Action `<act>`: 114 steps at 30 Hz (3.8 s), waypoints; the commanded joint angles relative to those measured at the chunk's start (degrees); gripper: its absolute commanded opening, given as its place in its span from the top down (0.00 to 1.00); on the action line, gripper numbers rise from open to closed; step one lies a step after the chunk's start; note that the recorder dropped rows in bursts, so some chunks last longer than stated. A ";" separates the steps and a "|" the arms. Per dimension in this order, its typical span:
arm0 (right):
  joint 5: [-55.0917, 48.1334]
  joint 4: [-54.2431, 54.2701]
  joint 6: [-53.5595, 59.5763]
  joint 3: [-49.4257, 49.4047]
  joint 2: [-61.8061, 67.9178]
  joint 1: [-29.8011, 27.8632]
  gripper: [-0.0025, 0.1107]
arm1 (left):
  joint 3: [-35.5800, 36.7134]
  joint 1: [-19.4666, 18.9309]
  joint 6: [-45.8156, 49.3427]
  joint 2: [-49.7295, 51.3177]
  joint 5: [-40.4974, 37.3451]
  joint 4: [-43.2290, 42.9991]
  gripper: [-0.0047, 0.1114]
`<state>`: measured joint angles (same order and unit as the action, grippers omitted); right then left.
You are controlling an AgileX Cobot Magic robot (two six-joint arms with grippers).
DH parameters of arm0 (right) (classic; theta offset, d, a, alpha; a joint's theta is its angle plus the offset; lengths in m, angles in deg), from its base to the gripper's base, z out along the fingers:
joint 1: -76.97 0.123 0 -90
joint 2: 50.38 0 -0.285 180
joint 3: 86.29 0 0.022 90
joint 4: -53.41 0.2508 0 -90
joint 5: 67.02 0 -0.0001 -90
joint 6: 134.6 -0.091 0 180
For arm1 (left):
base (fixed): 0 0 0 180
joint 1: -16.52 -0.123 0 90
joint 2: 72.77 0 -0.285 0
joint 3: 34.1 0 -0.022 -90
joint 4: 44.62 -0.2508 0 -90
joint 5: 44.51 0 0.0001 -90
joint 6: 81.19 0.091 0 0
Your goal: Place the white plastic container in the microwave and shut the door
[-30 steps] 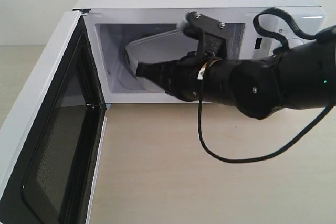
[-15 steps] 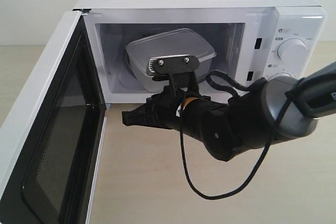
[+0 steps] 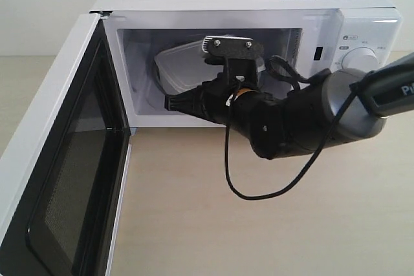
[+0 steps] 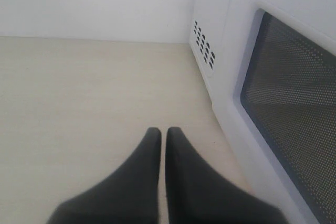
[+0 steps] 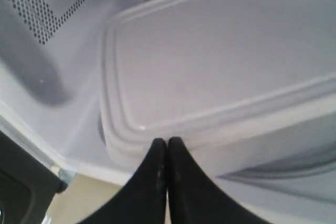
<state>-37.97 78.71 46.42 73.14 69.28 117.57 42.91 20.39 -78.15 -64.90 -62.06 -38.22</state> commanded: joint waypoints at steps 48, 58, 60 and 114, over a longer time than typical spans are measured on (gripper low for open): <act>-22.06 15.20 28.58 -35.18 -60.19 -24.65 0.98 | 0.21 -0.26 0.06 -0.08 0.23 0.23 0.92; -28.40 15.20 31.30 -35.30 -67.43 -26.91 0.98 | 0.21 -0.26 0.06 -0.08 0.11 0.23 0.92; -28.56 15.20 31.30 -35.30 -67.41 -26.91 0.98 | 0.21 -0.26 0.06 -0.08 0.11 0.23 0.92; -17.65 24.44 49.95 -19.98 -67.41 -27.66 0.98 | -19.85 -0.26 -12.21 17.17 7.98 -2.80 0.92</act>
<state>-57.56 98.66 92.22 51.82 2.17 90.70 26.56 20.39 -90.80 -53.07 -47.68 -40.55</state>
